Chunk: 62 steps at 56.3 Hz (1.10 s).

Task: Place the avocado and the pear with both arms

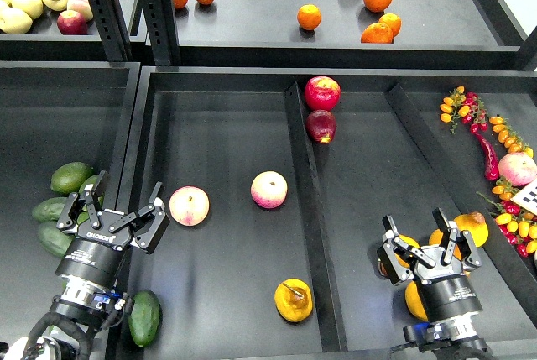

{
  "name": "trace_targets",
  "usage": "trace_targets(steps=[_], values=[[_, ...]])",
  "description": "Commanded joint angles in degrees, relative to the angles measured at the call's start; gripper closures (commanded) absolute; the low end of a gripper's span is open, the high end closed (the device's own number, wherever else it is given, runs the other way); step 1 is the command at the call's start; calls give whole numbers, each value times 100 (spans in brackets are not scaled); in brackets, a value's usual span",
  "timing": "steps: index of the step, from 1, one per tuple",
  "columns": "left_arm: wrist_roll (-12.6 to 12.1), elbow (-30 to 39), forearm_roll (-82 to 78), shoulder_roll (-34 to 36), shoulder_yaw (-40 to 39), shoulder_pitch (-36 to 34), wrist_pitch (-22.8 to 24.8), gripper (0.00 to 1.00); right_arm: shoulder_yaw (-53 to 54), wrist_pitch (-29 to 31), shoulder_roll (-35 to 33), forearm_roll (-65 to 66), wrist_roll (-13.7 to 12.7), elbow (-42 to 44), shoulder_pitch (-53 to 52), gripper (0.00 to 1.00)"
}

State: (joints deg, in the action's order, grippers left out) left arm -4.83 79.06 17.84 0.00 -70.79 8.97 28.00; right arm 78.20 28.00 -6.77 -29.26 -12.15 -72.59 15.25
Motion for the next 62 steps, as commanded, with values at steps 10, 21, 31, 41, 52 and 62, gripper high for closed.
trace_targets(steps=[10,21,31,41,52,62], values=[[0,-31,0,0,-93,9,0,0,20,0,9,0,-7,8,22,0],[9,-40,26,0,13,176,0,0,11,0,97,8,-24,8,83,0],[0,-119,-9,0,-58,149,0,0,20,0,123,8,-33,8,92,0],[-26,-145,-17,0,-101,114,0,0,20,0,132,8,-42,17,119,0],[-378,-145,-878,167,-101,18,0,0,20,0,132,8,-42,17,110,0],[-422,-145,-1248,483,-31,-149,0,0,29,0,132,8,-42,17,110,0]])
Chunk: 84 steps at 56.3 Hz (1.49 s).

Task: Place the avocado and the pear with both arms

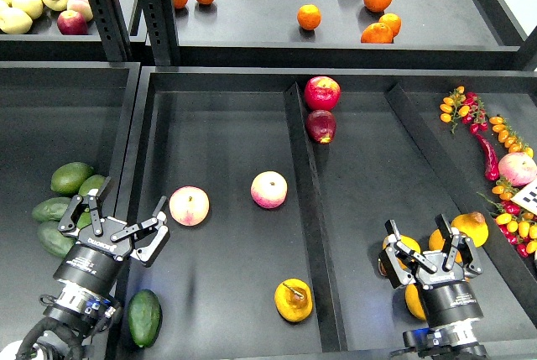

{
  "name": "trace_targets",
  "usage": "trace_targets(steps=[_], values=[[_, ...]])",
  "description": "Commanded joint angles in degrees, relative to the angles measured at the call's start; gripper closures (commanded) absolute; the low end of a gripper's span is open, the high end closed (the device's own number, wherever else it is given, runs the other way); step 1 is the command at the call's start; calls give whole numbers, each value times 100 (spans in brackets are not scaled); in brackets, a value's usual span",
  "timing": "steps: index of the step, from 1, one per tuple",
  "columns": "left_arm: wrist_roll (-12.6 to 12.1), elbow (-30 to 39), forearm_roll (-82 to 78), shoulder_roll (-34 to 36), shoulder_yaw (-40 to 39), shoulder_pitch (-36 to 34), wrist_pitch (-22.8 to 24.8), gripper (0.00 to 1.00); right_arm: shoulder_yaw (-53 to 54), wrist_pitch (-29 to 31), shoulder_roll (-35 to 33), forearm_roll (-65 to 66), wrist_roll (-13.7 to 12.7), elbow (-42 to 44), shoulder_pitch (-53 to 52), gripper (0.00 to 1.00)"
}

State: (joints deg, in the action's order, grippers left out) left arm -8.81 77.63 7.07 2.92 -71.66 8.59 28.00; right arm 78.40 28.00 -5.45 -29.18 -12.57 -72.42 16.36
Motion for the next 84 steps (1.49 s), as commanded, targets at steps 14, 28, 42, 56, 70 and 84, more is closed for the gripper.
trace_targets(steps=[14,28,42,56,70,84], values=[[-42,7,-478,640,152,-454,0,0,17,0,8,0,-9,0,-2,0],[-1096,68,-1129,1246,319,-990,0,0,166,-295,44,-9,18,0,-125,0],[-1919,77,-1146,2775,1593,-2502,0,0,720,-919,123,-44,62,52,-661,0],[-1919,60,-1146,3320,3421,-4364,0,0,1054,-1393,123,-44,62,307,-1293,0],[-1919,51,-1155,3338,5267,-6087,0,0,1212,-1640,123,-44,62,474,-1689,0],[-1919,-81,-1164,3093,8009,-8311,0,0,1230,-1692,123,-44,62,527,-1803,0]])
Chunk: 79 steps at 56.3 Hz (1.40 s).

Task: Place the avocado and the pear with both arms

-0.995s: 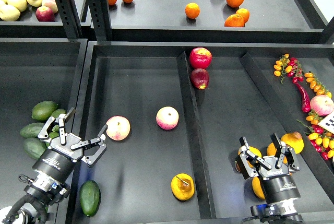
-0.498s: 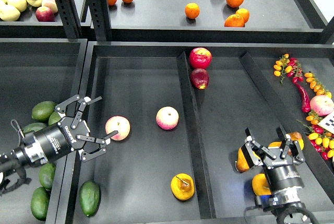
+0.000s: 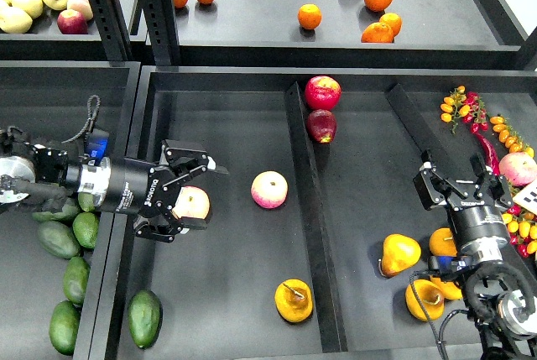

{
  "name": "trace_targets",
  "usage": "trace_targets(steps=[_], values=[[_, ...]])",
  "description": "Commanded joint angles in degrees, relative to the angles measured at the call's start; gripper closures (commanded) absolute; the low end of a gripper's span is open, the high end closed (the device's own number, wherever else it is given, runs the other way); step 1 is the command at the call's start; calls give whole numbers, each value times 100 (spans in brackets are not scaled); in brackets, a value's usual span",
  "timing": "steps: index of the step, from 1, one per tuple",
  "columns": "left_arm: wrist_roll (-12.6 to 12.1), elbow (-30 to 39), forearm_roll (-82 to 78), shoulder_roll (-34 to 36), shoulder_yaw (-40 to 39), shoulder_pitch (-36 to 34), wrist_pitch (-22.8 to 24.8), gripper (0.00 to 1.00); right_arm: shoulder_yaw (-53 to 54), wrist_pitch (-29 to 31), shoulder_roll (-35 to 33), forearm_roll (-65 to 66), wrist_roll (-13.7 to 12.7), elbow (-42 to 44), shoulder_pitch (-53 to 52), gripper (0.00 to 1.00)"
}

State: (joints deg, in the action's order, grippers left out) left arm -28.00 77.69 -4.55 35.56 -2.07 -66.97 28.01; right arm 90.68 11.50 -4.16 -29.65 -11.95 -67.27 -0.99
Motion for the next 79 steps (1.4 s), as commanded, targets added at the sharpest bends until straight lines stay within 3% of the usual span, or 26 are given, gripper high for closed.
trace_targets(steps=[1,26,37,56,79], values=[[0,-96,-2,-242,1181,-834,-1,0,3,-69,-6,-6,-1,12,-86,0],[0,-245,-890,-1200,2597,-1195,-1,1,231,-913,-15,3,-1,723,-1202,0],[0,-623,-846,-1753,3406,-1608,-1,1,231,-922,-15,3,-1,952,-1474,0],[0,-1519,-828,-2685,4206,-1582,-1,1,231,-922,3,3,-1,978,-1501,0],[0,-1713,-626,-2923,4672,-1389,-1,1,240,-913,12,3,-9,978,-1475,0]])
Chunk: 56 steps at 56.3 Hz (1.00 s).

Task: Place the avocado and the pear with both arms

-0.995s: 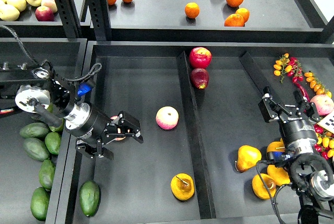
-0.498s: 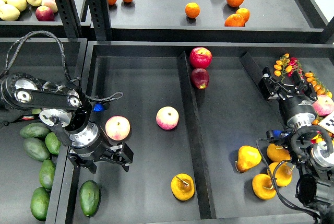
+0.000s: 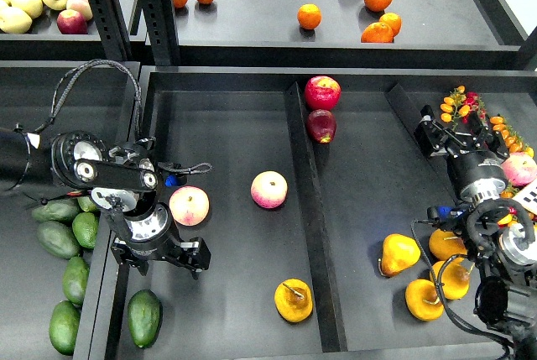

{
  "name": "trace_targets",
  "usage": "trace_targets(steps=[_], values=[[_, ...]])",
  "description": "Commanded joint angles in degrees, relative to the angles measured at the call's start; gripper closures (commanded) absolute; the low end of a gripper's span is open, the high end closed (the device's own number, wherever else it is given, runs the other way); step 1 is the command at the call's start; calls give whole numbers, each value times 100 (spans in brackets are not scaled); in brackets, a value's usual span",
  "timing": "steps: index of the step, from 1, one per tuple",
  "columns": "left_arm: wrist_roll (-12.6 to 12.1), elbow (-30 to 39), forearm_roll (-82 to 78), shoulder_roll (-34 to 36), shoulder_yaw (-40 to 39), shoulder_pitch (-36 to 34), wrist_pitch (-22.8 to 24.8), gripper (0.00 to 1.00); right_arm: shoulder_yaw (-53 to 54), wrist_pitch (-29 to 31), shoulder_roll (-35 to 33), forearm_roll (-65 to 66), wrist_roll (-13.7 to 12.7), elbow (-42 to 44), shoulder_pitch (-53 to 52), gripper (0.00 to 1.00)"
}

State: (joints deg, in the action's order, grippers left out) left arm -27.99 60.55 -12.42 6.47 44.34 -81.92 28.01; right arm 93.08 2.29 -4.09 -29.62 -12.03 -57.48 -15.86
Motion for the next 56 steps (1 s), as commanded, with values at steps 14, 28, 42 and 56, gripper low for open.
trace_targets(steps=[14,28,42,56], values=[[-1,0,266,-181,31,466,-1,1,0,26,57,0,-1,0,30,0],[-1,-26,266,-181,31,862,-1,1,0,44,75,0,-1,-9,56,0],[-1,-114,266,-172,31,932,-1,1,-9,44,154,-9,-1,-9,65,0],[-1,-457,266,-181,31,1003,-1,1,-9,44,154,-9,-1,-27,57,0]])
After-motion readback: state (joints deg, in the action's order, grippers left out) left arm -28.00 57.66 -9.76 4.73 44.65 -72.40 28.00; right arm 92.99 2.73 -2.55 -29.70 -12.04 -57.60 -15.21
